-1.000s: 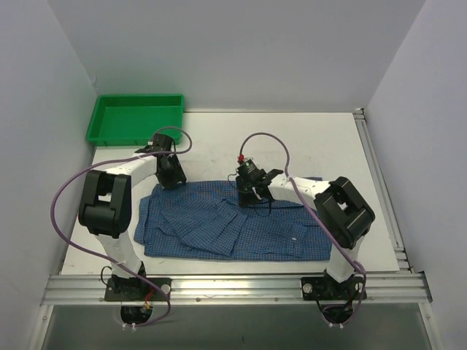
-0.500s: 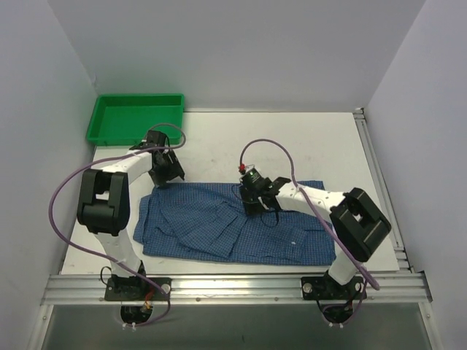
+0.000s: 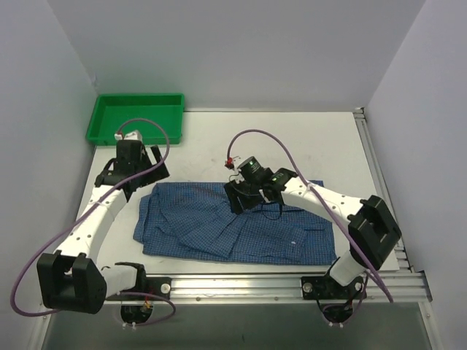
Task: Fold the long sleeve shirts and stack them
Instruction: Fold the shirt
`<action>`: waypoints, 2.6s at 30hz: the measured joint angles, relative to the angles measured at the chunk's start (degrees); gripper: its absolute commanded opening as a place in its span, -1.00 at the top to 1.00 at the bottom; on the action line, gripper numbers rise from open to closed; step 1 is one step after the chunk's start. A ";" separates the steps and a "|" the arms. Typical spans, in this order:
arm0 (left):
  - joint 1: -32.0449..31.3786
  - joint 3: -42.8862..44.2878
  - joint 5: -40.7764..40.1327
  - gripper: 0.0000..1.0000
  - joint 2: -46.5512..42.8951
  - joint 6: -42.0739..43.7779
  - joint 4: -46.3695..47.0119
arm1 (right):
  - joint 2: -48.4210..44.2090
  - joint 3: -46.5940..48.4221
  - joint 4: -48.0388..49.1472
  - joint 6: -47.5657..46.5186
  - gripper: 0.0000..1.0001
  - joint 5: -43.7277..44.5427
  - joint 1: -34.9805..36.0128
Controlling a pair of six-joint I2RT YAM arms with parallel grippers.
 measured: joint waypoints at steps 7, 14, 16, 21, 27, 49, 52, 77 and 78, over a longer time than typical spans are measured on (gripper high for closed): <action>-0.17 -9.46 -1.88 -0.95 -5.55 3.17 -0.94 | 7.56 3.13 -0.35 -2.36 -0.09 -4.94 0.00; -0.17 -9.73 -2.34 -0.95 -5.95 4.02 -0.42 | 14.32 9.31 -0.46 -3.91 -0.08 -7.21 0.00; -0.17 -9.73 -2.34 -0.95 -5.88 4.11 -0.33 | 15.93 10.69 -0.42 -4.11 -0.08 -7.91 0.00; -0.17 -9.73 -2.32 -0.95 -5.62 4.20 -0.31 | 18.62 11.82 -0.26 -4.33 -0.06 -9.16 0.00; -0.17 -9.73 -2.25 -0.95 -5.18 4.20 -0.28 | 19.23 11.85 -0.28 -5.09 0.10 -11.04 0.24; -0.17 -9.73 -1.77 -0.95 -4.98 4.20 -0.28 | 9.46 13.70 -5.35 -6.08 1.00 -14.93 8.57; -0.11 -9.73 -1.55 -0.95 -4.98 4.20 -0.28 | 7.23 16.79 -6.16 -5.51 1.00 -15.85 12.48; 0.00 -10.62 3.04 -0.94 -4.98 4.70 1.18 | 6.21 32.98 -9.05 0.00 1.00 -13.14 18.82; 0.00 -10.67 3.26 -0.94 -4.98 4.76 1.20 | 5.25 31.08 -9.27 1.03 1.00 -11.23 16.57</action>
